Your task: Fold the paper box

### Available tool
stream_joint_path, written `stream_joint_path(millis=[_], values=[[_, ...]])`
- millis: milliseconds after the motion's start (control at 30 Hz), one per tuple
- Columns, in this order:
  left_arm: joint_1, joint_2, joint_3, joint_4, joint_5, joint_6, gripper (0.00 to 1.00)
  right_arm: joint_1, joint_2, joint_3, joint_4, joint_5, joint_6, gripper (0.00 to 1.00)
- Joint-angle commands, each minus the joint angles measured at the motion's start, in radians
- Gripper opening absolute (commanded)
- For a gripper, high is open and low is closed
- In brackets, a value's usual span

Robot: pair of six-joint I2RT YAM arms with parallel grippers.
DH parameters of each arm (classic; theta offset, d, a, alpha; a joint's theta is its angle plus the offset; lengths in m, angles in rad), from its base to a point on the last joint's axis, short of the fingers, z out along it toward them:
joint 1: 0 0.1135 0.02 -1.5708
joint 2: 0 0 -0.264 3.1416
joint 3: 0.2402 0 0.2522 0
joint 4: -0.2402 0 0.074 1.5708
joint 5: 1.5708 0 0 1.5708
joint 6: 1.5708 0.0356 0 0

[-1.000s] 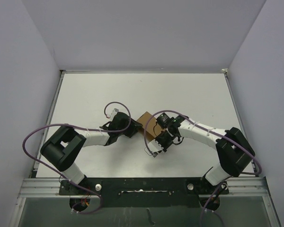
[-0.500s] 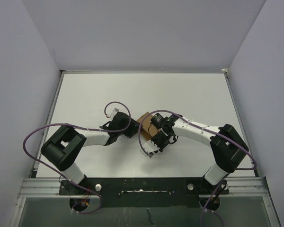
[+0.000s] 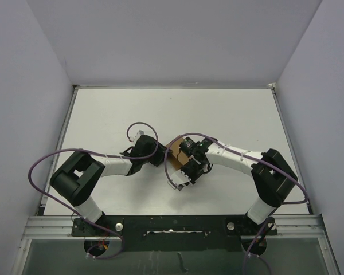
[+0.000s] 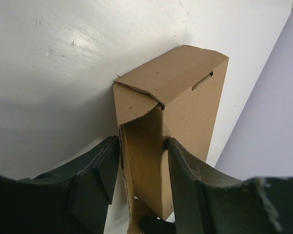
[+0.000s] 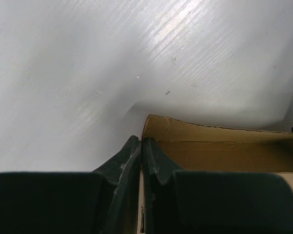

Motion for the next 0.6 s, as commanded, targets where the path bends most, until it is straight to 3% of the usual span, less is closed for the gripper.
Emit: stream_joint_path(millis=[0, 567], values=[[0.006, 0.050, 0.001, -0.043, 0.006, 0.036, 0.41, 0.012, 0.021, 0.046, -0.020, -0.011, 0.005, 0.04], [0.010, 0.065, -0.002, -0.028, 0.019, 0.053, 0.41, 0.054, 0.091, 0.119, -0.074, 0.025, 0.032, 0.04]])
